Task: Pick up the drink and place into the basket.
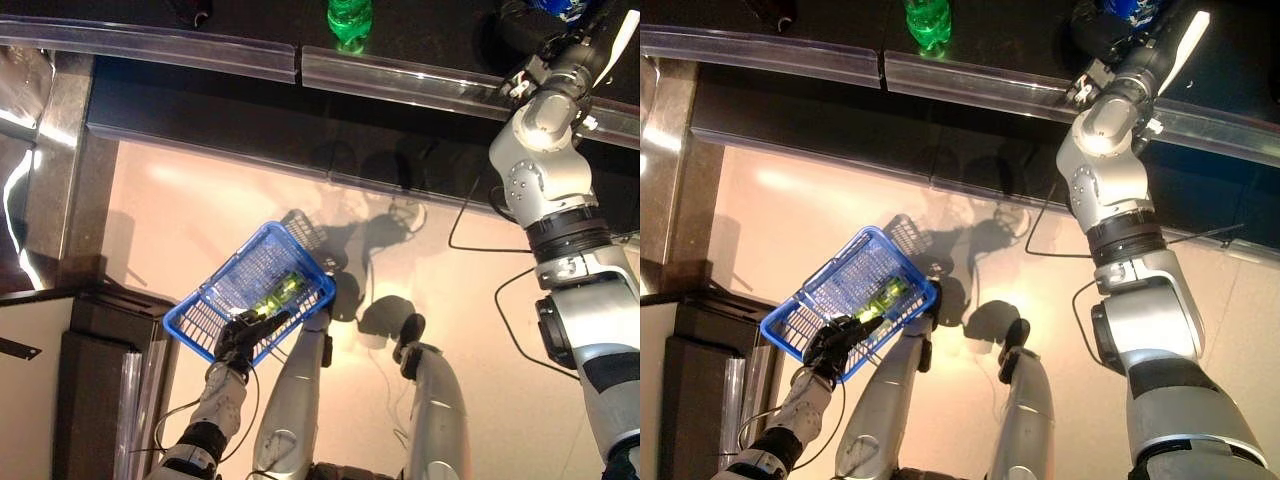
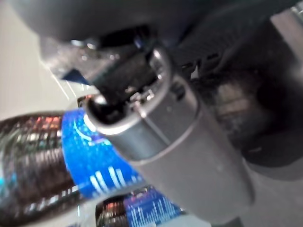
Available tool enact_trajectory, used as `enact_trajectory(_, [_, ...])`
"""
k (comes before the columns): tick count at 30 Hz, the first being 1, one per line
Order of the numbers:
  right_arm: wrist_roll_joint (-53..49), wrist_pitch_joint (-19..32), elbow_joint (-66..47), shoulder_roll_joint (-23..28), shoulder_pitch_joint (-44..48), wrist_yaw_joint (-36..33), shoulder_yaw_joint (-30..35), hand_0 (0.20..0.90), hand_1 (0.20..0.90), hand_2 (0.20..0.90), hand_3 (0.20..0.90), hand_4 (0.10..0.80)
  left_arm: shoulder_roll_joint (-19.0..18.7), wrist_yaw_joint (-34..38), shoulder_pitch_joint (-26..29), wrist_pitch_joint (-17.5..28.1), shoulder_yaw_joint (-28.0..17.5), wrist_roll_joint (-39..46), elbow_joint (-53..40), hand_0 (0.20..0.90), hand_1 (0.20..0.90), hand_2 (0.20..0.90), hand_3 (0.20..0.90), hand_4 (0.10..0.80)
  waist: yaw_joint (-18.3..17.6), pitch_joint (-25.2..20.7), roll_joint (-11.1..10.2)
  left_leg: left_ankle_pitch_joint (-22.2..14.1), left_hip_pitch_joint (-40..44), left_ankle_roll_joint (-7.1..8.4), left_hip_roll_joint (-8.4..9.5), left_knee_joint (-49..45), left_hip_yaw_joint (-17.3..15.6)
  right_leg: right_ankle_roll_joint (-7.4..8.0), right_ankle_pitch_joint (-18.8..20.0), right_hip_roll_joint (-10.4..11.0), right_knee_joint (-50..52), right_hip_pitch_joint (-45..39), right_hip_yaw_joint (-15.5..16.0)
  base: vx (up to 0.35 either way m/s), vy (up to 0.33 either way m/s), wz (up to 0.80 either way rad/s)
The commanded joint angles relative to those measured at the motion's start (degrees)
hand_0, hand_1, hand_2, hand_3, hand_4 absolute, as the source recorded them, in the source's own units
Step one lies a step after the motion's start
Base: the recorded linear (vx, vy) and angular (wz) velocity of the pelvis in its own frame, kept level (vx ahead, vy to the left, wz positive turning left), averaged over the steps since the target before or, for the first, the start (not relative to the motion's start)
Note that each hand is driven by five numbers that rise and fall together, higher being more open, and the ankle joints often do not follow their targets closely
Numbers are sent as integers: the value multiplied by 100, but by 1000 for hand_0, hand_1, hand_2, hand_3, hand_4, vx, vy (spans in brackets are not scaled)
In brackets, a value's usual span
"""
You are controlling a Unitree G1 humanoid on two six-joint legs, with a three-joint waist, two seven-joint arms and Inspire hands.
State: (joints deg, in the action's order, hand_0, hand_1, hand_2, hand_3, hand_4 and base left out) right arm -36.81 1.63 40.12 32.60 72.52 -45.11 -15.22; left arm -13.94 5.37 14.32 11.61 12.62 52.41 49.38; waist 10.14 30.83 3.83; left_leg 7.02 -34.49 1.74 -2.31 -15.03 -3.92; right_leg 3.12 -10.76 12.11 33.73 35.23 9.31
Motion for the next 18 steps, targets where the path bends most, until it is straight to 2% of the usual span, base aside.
enact_trajectory(1, [-247, 512, -162, 809, 1003, -87, -339, 599, 599, 599, 549, 449, -333, -135, -557, 187, 220, 52, -305, 300, 300, 300, 200, 100, 124, -104, 152, -349, -70, -55, 156, -356, 432, 18, 963, 118, -796, -64, 159, 88, -23, 0])
enact_trajectory(2, [-226, 522, -109, 831, 1050, -47, -357, 542, 542, 542, 483, 383, -348, -137, -588, 186, 227, 62, -334, 300, 300, 300, 200, 100, 134, -104, 147, -488, 4, -27, 168, -376, 463, 68, 832, 111, -757, -125, 111, 87, -20, 1])
enact_trajectory(3, [-182, 514, -120, 837, 1083, -53, -381, 356, 356, 356, 266, 166, -369, -143, -603, 178, 230, 90, -362, 300, 300, 300, 200, 100, 141, -104, 150, -491, -16, -29, 172, -391, 466, 66, 830, 113, -741, -108, 114, 88, -13, 2])
enact_trajectory(4, [-136, 474, -156, 829, 1112, -88, -391, 300, 300, 300, 200, 100, -376, -137, -611, 166, 232, 104, -388, 300, 300, 300, 200, 100, 143, -104, 152, -488, -25, -32, 176, -393, 469, 66, 827, 113, -729, -95, 114, 0, 0, 0])
enact_trajectory(11, [-82, 410, -286, 829, 1183, -164, -386, 300, 300, 300, 200, 100, -373, -172, -677, 190, 222, 178, -458, 300, 300, 300, 200, 100, 156, -104, 153, -502, -34, -45, 183, -407, 468, 58, 794, 109, -662, -61, 106, -13, 1, 0])
enact_trajectory(12, [-68, 416, -314, 819, 1186, -212, -389, 300, 300, 300, 200, 100, -372, -241, -685, 278, 196, 273, -484, 300, 300, 300, 200, 100, 161, -104, 159, -377, -116, -71, 174, -401, 438, 2, 903, 120, -690, -3, 167, 0, 0, 0])
enact_trajectory(13, [-58, 413, -312, 816, 1175, -223, -387, 300, 300, 300, 200, 100, -378, -265, -701, 308, 187, 301, -520, 300, 300, 300, 200, 100, 161, -104, 152, -529, -11, -41, 176, -429, 457, 52, 752, 114, -635, -95, 118, 0, 0, 0])
enact_trajectory(16, [-16, 453, -318, 834, 1147, -252, -364, 300, 300, 300, 200, 100, -383, -304, -699, 436, 184, 318, -623, 300, 300, 300, 200, 100, 162, -104, 174, -547, 7, -46, 176, -450, 452, 48, 724, 127, -585, -102, 126, -17, -1, 0])
enact_trajectory(18, [15, 505, -357, 860, 1122, -243, -319, 300, 300, 300, 200, 100, -414, -346, -667, 495, 135, 376, -726, 300, 300, 300, 200, 100, 154, -104, 206, -423, -79, -75, 173, -463, 424, -10, 830, 137, -561, -16, 169, -128, 23, 0])
